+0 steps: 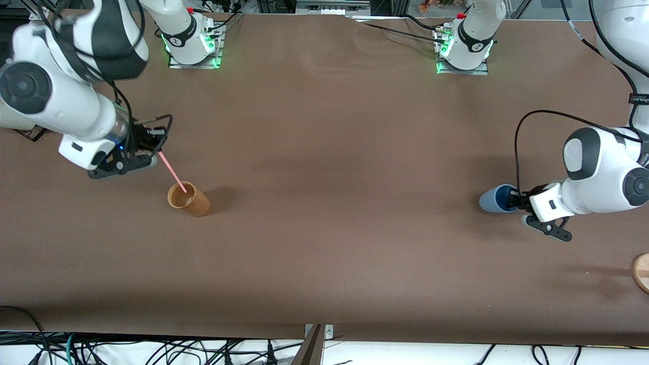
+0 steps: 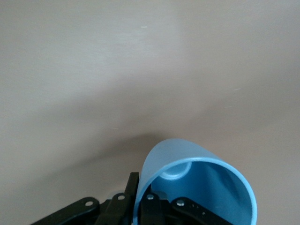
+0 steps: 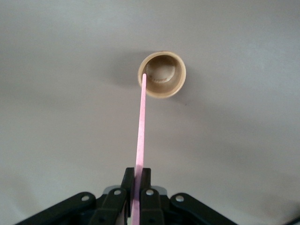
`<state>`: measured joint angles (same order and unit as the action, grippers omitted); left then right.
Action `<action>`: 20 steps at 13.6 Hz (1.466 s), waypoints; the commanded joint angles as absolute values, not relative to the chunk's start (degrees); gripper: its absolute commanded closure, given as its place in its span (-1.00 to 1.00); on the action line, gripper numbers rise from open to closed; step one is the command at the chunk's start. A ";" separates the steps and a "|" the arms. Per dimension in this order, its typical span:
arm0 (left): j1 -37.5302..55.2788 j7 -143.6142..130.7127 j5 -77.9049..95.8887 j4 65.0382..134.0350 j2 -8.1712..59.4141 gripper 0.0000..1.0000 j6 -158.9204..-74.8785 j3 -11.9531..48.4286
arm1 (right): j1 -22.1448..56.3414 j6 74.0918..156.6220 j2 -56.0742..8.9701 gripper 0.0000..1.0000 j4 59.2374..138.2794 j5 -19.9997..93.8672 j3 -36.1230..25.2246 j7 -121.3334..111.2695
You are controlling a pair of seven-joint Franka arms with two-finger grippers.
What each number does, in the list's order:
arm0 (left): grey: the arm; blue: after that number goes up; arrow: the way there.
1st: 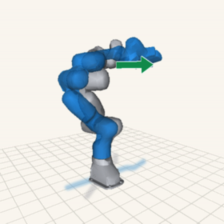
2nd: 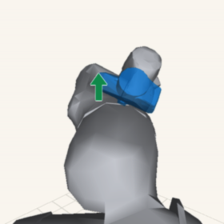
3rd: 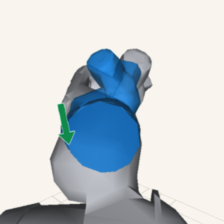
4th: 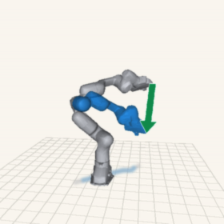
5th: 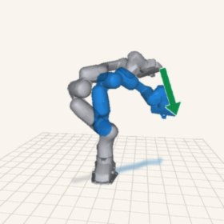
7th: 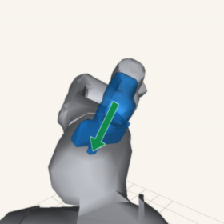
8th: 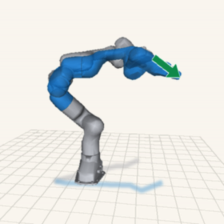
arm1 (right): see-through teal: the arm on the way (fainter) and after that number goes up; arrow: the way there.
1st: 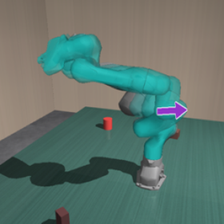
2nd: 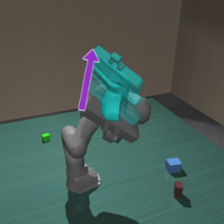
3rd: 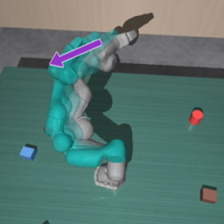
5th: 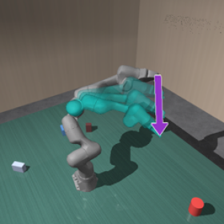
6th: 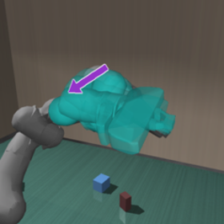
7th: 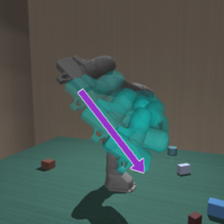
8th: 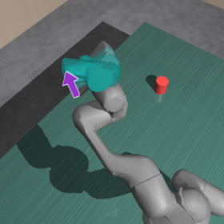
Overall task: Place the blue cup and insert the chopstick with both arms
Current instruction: 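Lift the chopstick from the wooden cup while the left gripper carries the blue cup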
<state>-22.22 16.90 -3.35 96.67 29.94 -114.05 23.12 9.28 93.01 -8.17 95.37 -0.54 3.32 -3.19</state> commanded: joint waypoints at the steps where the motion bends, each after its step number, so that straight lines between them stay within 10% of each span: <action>1: -21.97 0.86 -2.99 96.85 28.04 1.00 -110.57 30.64 | 9.14 86.07 -8.00 1.00 89.58 0.17 4.74 -3.43; 14: 8.16 -37.60 -15.69 97.03 37.70 0.93 -127.26 32.96 | 15.12 85.69 -15.73 1.00 80.51 1.58 5.80 1.58; 16: 7.82 -39.29 -17.40 96.86 37.71 -0.59 -127.27 33.05 | 15.21 85.69 -15.99 1.00 80.51 1.49 5.80 1.67; 17: 7.39 -39.20 -17.66 96.77 37.18 -1.00 -127.44 33.13 | 15.38 85.69 -16.17 1.00 80.59 1.49 5.80 1.93; 20: 6.94 -39.82 -16.79 96.77 31.66 -1.00 -125.52 33.49 | 16.43 85.69 -16.87 1.00 80.77 1.67 5.80 4.30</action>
<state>7.10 -38.27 -15.80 96.30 36.88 -127.61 33.34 15.36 86.63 -15.85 82.35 1.01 5.96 2.21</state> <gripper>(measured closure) 0.498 0.921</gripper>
